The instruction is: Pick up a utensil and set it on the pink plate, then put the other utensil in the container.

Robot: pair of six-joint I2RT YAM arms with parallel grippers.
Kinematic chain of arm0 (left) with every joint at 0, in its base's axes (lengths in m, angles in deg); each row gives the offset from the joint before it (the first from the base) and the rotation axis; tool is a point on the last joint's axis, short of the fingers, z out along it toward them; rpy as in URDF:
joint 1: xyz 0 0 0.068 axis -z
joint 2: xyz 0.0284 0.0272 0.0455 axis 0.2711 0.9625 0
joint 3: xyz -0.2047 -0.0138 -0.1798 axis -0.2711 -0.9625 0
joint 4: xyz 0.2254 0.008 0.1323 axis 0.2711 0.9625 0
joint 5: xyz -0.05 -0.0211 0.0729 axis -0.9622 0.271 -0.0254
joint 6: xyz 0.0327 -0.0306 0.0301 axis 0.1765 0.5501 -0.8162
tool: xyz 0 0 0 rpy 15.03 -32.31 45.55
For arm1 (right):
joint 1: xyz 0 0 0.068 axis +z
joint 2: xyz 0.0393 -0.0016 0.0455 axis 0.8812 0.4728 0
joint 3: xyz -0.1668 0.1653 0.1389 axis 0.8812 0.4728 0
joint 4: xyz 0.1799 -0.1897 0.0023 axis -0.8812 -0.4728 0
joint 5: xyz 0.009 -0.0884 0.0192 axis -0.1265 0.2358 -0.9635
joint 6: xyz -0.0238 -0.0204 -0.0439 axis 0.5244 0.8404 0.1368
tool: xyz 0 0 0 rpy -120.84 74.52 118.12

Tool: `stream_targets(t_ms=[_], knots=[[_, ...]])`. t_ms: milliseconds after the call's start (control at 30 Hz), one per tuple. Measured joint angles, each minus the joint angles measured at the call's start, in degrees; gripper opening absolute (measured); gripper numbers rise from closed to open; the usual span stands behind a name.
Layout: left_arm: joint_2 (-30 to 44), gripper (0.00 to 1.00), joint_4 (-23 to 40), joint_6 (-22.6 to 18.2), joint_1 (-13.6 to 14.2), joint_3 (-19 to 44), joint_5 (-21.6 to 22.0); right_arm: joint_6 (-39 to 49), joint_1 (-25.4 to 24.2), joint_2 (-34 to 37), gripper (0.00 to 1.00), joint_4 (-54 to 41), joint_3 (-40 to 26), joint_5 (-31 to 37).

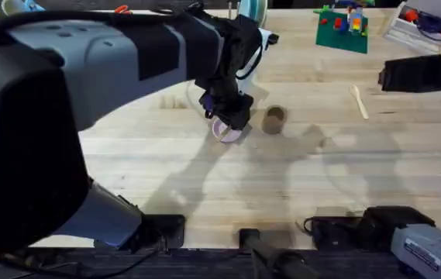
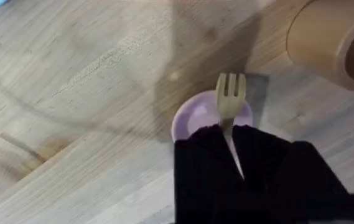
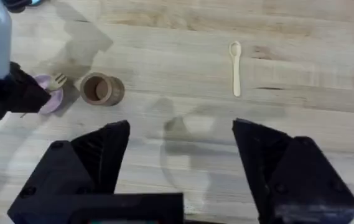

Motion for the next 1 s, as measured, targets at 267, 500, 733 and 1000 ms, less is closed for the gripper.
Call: stream_targets(t_ms=[267,500,733,1000], knots=[[0.00,0.241,0.00,0.02,0.00,0.00,0.22,0.00,0.00,-0.01,0.995,0.01,0.00,0.00],[-0.01,0.337,-0.01,0.02,0.00,0.00,0.22,0.00,0.00,-0.02,0.995,0.01,0.00,0.00],[-0.04,0.478,-0.21,0.02,0.00,0.00,0.23,0.00,0.00,-0.01,0.995,0.01,0.00,0.00],[-9.13,0.851,-0.16,-0.01,0.00,-0.35,0.29,0.00,0.00,-0.01,0.994,0.02,0.00,0.02]])
